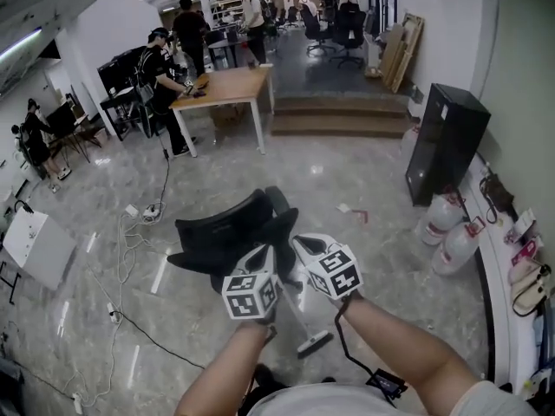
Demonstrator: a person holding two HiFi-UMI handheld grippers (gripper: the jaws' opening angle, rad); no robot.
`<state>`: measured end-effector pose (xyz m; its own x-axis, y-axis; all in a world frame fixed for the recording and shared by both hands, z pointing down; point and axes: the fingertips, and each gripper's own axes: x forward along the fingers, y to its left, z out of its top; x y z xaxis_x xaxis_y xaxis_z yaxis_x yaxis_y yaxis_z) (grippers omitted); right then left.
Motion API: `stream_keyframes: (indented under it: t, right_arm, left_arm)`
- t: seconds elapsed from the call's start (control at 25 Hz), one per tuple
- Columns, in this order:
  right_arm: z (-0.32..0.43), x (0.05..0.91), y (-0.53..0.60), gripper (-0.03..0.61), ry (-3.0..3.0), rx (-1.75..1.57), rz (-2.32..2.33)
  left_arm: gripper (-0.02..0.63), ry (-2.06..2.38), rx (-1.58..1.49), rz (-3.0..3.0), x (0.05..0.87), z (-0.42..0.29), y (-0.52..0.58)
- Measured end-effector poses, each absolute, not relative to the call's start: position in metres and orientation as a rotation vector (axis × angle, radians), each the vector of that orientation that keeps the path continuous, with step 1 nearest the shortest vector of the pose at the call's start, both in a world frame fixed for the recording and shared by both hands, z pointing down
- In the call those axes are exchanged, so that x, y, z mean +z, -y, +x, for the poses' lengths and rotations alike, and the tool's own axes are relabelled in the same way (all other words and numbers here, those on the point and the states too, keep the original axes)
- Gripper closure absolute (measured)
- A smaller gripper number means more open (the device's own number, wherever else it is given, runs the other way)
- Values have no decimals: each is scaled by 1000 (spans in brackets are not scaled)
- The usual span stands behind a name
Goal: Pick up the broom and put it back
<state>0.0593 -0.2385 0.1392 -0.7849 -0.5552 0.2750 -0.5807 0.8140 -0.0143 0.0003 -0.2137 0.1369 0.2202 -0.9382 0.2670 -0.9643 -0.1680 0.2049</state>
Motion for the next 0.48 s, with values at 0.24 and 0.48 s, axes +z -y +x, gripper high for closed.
stream_keyframes:
  t: [0.24, 0.48]
  right_arm:
    - [60, 76, 209, 575, 2824, 97, 807]
    - [63, 51, 200, 577, 2841, -7, 804]
  left_arm:
    - [609, 1843, 85, 2226, 81, 9, 206]
    - [609, 1880, 47, 2261, 50, 20, 202]
